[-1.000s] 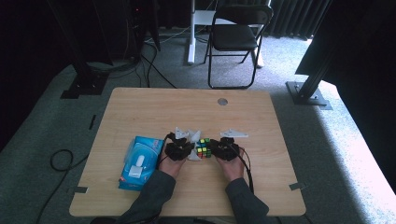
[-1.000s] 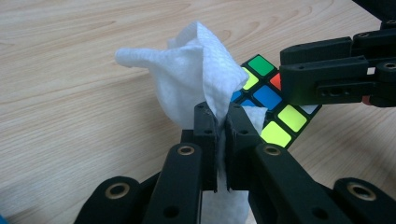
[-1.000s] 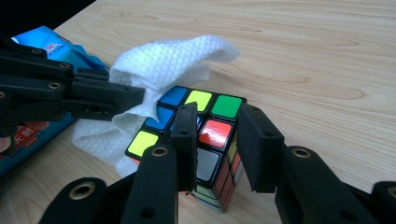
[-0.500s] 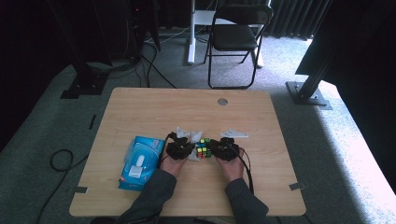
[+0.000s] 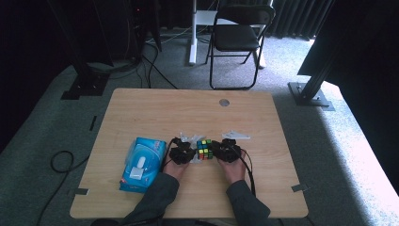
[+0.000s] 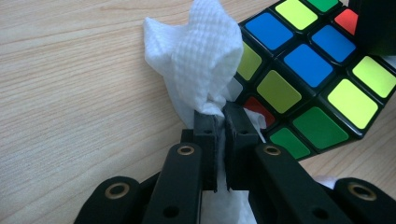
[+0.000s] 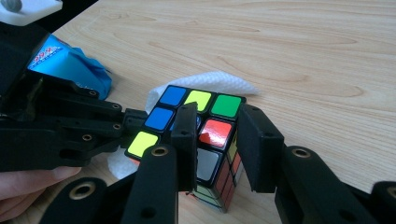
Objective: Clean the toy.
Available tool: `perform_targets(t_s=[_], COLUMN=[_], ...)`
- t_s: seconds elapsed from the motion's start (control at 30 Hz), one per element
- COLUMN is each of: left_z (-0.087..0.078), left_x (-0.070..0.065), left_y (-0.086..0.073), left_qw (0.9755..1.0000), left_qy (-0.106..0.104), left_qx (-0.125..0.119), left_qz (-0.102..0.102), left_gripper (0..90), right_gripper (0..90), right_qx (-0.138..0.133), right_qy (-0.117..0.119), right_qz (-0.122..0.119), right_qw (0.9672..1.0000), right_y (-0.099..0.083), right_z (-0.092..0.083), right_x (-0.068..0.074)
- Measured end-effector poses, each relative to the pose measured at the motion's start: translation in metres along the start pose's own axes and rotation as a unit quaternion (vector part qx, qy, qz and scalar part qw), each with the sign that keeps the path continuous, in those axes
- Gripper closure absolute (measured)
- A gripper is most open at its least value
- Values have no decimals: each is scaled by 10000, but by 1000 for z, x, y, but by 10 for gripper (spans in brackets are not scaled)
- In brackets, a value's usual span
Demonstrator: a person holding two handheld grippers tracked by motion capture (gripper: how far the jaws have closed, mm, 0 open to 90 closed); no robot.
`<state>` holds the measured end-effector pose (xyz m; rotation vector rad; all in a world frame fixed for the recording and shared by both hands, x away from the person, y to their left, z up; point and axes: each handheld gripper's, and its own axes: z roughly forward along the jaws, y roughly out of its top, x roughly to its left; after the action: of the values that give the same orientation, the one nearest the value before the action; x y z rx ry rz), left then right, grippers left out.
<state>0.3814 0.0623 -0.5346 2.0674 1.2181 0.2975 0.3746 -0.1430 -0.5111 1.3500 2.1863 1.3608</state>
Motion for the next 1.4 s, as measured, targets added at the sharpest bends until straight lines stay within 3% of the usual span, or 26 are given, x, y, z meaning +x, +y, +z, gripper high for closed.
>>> perform_targets(t_s=[0.3,0.47,0.87,1.1,1.4], left_z=[-9,-21,-47,-45,-33], left_x=[2,-1,-6,-9,-7], left_y=[2,4,8,7,5], left_qw=[9999,9996,9981,9975,9985], left_qy=[35,31,-209,-429,-394], left_qx=[-125,-259,-567,-515,-336], left_qz=[-48,58,146,207,167], left_gripper=[849,849,850,850,851], right_gripper=[691,691,691,691,691], right_qx=[-14,-15,-21,-25,-48], right_qy=[-76,-79,-70,-59,-57], right_qz=[-19,-7,28,50,64], right_qw=[10000,10000,10000,10000,10000], right_y=[0,0,-1,-1,-1], right_z=[0,0,0,0,0], right_x=[2,2,2,2,2])
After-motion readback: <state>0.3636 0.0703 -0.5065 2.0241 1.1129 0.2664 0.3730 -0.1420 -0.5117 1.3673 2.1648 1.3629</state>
